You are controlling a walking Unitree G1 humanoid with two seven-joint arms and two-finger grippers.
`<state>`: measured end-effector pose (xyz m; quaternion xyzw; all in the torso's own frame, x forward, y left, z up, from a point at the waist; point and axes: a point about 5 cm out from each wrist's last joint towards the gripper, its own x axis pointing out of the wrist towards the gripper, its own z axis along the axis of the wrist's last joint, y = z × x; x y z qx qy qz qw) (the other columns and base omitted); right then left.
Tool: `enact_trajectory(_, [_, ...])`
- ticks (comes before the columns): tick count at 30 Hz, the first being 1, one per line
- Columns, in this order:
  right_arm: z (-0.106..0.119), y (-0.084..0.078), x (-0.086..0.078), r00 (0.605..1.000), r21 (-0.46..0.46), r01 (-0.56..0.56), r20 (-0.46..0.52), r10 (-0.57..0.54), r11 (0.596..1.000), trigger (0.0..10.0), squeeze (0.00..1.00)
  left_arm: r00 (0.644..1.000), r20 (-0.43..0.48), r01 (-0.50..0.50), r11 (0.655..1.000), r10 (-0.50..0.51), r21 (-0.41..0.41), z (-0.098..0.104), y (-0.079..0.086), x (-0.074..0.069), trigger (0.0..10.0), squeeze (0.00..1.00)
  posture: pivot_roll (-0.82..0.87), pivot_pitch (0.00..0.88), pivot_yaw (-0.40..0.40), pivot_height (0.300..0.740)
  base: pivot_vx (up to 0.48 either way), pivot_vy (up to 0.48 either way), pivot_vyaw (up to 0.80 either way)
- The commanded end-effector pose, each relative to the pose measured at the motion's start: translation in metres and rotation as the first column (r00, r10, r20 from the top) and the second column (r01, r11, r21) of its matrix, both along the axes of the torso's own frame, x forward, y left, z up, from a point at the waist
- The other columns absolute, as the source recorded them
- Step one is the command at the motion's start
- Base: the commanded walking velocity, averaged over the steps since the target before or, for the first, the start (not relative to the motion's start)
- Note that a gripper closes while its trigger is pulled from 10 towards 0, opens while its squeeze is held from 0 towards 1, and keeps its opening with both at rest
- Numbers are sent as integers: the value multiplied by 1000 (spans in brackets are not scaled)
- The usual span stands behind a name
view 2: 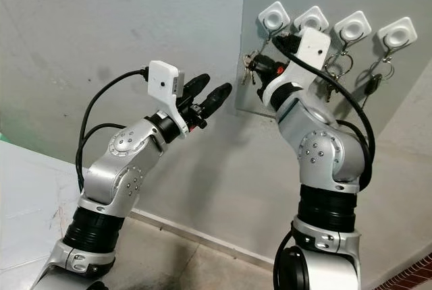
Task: Hang keys on a hook
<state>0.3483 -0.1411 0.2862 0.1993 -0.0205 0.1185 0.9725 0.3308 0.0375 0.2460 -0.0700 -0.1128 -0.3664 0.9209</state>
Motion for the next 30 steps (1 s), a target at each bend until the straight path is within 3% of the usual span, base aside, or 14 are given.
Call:
enact_trajectory(1, [9,2,-4,999,-3,-9,42,9,1000,10000,0,1000,20,1,1000,-1,-13,4,1,-2,10000,0,-72,16,2,740,0,0,0])
enact_trajectory(7, [20,4,-13,981,106,-160,123,147,981,10000,0,1000,20,0,1000,0,-15,4,0,-2,10000,0,-74,10,2,740,0,0,0])
enact_trajectory(22, [30,7,-4,968,264,-237,147,204,935,10000,0,1000,24,-6,1000,6,-17,6,1,-2,10000,0,-66,14,-4,740,0,0,0])
enact_trajectory(30, [26,4,2,975,332,-218,124,187,918,10000,0,1000,26,-13,1000,14,-20,7,3,-2,10000,0,-63,20,-6,740,0,0,0])
